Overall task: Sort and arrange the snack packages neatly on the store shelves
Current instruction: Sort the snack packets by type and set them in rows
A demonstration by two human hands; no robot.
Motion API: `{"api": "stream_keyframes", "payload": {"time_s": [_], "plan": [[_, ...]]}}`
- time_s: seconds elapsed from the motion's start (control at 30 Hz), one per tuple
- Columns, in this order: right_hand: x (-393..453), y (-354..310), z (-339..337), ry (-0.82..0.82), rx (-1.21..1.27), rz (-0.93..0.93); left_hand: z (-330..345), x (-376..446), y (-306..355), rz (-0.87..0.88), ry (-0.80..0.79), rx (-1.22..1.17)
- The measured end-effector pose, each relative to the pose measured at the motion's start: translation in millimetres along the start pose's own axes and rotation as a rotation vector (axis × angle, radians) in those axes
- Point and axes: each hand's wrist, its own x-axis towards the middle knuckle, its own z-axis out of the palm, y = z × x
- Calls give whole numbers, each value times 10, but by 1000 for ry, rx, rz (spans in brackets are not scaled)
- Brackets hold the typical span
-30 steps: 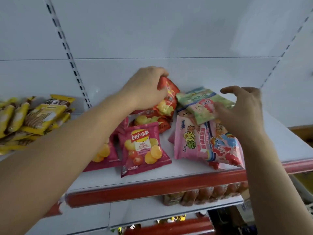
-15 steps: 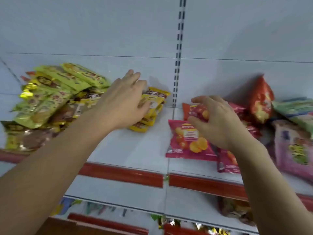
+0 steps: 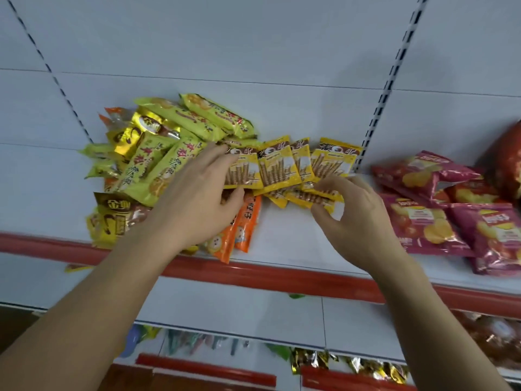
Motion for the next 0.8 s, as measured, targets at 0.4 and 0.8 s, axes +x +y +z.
{"api": "stream_keyframes", "payload": {"time_s": [0.4,0.8], "plan": [[-121,-94,409,42,165,32,36,-215,-242,-18,31,-63],[1030,-610,617,-370,-309,-445,83,46,-448,-98,33,17]]}}
